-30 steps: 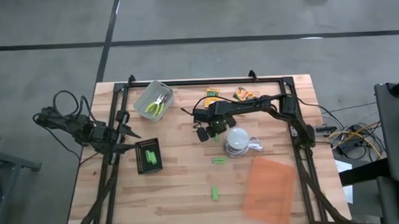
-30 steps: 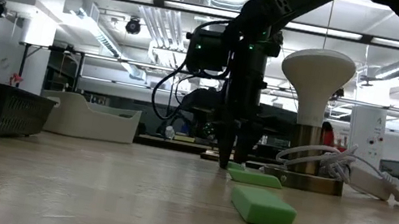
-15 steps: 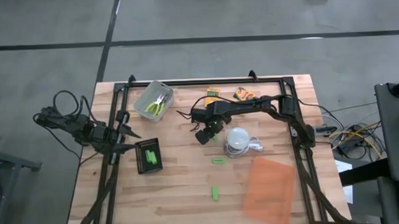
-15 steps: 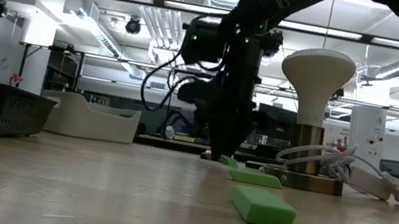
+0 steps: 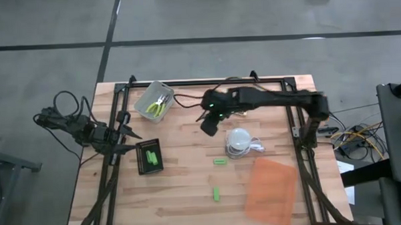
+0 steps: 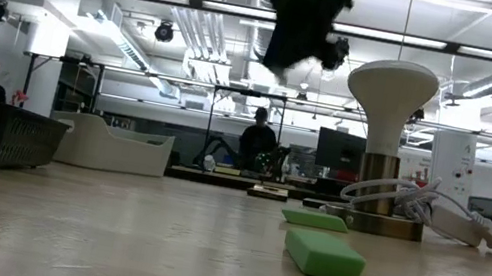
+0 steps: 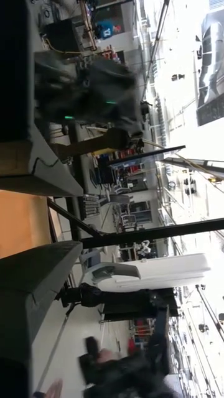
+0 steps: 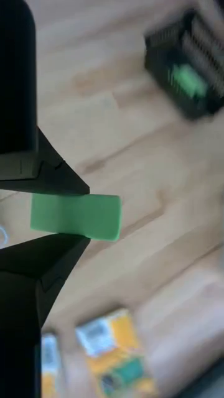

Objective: Pick & Place School Supplies
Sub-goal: Put the green eraser into the black bin

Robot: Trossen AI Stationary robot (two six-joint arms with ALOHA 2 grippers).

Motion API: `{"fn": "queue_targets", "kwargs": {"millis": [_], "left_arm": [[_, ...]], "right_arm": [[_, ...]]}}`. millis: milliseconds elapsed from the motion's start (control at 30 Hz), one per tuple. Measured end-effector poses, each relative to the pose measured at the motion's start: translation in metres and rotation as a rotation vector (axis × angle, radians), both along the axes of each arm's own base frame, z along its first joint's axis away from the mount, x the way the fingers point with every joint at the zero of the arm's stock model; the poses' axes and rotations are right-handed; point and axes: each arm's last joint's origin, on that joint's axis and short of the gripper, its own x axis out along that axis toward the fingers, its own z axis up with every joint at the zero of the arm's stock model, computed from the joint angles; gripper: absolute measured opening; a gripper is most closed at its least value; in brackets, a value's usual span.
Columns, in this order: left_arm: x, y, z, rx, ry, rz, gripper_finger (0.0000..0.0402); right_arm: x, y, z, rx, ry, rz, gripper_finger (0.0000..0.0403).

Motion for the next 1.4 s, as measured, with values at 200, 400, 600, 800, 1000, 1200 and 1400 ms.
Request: {"fn": "queue_targets", "kwargs": {"millis": [200, 400, 600, 800, 1000, 1200, 1400], "left_arm": [[0.001, 0.0, -0.001, 0.005, 0.01, 0.0, 0.0133], [0.001, 0.0, -0.001, 0.005, 0.011, 0.0, 0.0133], [0.001, -0.001, -0.002, 0.008, 0.017, 0.0, 0.0133], [0.001, -0.001, -0.002, 0.008, 0.017, 0.0, 0.0133], [0.001, -0.001, -0.002, 0.009, 0.02, 0.0, 0.0133], [0.001, -0.001, -0.002, 0.009, 0.02, 0.0, 0.0133], [0.001, -0.001, -0.002, -0.004, 0.02, -0.002, 0.0133]], "right_arm": [[-0.035, 0.021, 0.054, -0.121, -0.146, 0.307, 0.0092], [-0.044, 0.026, 0.086, -0.123, -0.369, 0.398, 0.0093], [-0.036, 0.026, 0.103, -0.162, -0.569, 0.398, 0.0093], [-0.029, 0.03, 0.093, -0.145, -0.54, 0.513, 0.0093], [-0.033, 0.037, 0.079, -0.049, -0.472, 0.67, 0.0093], [-0.035, 0.041, 0.076, 0.035, -0.476, 0.753, 0.0093], [-0.034, 0.04, 0.074, 0.041, -0.469, 0.746, 0.0093]]}}
